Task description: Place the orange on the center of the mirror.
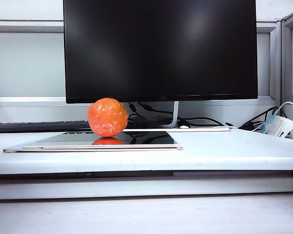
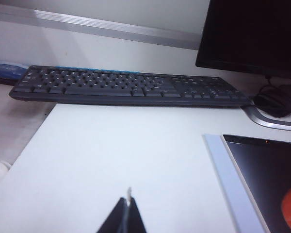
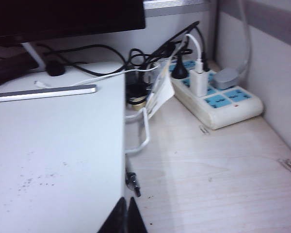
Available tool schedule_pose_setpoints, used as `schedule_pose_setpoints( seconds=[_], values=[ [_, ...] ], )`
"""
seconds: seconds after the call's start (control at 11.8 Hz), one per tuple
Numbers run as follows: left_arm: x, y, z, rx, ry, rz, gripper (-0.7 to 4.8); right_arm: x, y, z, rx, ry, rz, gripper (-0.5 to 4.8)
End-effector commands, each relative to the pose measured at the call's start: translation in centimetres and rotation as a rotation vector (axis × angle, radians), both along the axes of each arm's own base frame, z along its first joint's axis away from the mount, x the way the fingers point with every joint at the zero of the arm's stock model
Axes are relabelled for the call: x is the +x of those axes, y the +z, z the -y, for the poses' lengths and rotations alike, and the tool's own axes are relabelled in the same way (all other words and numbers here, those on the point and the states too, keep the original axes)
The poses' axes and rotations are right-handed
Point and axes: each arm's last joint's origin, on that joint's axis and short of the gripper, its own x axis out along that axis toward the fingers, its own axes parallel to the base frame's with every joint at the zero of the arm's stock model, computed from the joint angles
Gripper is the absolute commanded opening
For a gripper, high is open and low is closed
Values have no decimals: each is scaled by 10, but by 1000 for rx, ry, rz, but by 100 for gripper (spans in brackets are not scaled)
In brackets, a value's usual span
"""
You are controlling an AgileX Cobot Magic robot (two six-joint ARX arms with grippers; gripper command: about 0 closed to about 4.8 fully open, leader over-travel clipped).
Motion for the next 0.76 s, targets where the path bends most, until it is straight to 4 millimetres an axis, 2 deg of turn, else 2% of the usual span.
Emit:
schedule_pose_setpoints(
  seconds=[0.08,0.76],
  values=[
    [0,1,0,5,-4,6,-5,0,-1,-2,-11,33,4,0],
    [0,1,0,5,-4,6,-5,0,-1,-1,-24,30,4,0]
  ],
)
